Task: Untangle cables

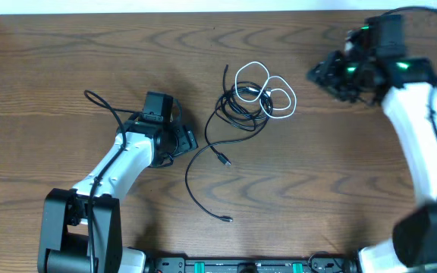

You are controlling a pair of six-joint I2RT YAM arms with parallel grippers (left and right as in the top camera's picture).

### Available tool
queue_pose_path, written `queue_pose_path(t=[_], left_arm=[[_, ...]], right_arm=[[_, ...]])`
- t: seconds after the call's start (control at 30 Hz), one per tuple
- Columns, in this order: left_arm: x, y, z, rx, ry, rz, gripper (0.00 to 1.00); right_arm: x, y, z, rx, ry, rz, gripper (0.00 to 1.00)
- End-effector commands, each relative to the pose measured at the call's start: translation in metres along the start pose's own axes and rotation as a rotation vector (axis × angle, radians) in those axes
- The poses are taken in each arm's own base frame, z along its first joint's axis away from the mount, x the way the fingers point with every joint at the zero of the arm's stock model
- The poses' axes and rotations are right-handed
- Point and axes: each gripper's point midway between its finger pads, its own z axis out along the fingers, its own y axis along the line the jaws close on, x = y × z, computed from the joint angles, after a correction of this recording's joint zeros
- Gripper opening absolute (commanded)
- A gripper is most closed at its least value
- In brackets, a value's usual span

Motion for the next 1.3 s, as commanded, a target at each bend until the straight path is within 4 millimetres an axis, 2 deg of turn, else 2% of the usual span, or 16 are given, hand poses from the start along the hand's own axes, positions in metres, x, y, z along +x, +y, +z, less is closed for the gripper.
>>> queue_pose_path(t=[0.0,0.07,0.13,0.2,0.33,0.47,0.67,0.7,0.73,0.8,0.93,1.03,1.17,1.27], left_arm=[[0.000,0.004,0.002,-0.017,0.001,-0.002,0.82],[0.000,0.004,0.002,-0.017,0.001,-0.002,0.82],[0.000,0.004,0.002,-0.017,0.001,-0.002,0.82],[-0.001,0.004,0.002,-0.014,-0.004,-0.002,0.83],[-0.017,-0.007,0.001,0.030,-0.068,0.009,0.82],[-0.023,-0.031,-0.001,0.148,-0.082,0.027,0.82],[-0.034,-0.054,-0.007,0.260,-0.120,0.057,0.82],[-0.034,-0.056,-0.008,0.269,-0.118,0.056,0.82],[-0.034,-0.056,-0.008,0.270,-0.119,0.050,0.82],[-0.035,-0.056,-0.008,0.272,-0.117,0.030,0.82],[-0.034,-0.059,-0.009,0.290,-0.107,-0.004,0.82],[-0.028,-0.072,-0.012,0.362,-0.073,0.012,0.82],[-0.018,-0.094,-0.017,0.441,-0.045,0.067,0.81],[-0.007,-0.104,-0.015,0.446,-0.032,0.130,0.82]], right_arm=[[0.019,-0.020,0.055,0.134,0.076,0.209,0.41],[0.031,-0.032,0.085,0.198,0.121,0.268,0.41],[0.039,-0.041,0.105,0.236,0.151,0.295,0.41],[0.046,-0.051,0.122,0.270,0.178,0.331,0.42],[0.053,-0.065,0.152,0.304,0.203,0.370,0.42],[0.059,-0.066,0.173,0.277,0.241,0.374,0.41],[0.070,-0.079,0.190,0.327,0.260,0.421,0.33],[0.072,-0.079,0.190,0.329,0.264,0.424,0.31],[0.074,-0.081,0.191,0.337,0.269,0.424,0.24],[0.079,-0.082,0.192,0.349,0.280,0.422,0.01],[0.097,-0.097,0.184,0.454,0.299,0.400,0.01],[0.107,-0.108,0.172,0.550,0.304,0.340,0.01],[0.119,-0.098,0.153,0.547,0.361,0.207,0.01],[0.118,-0.083,0.128,0.509,0.375,0.131,0.01]])
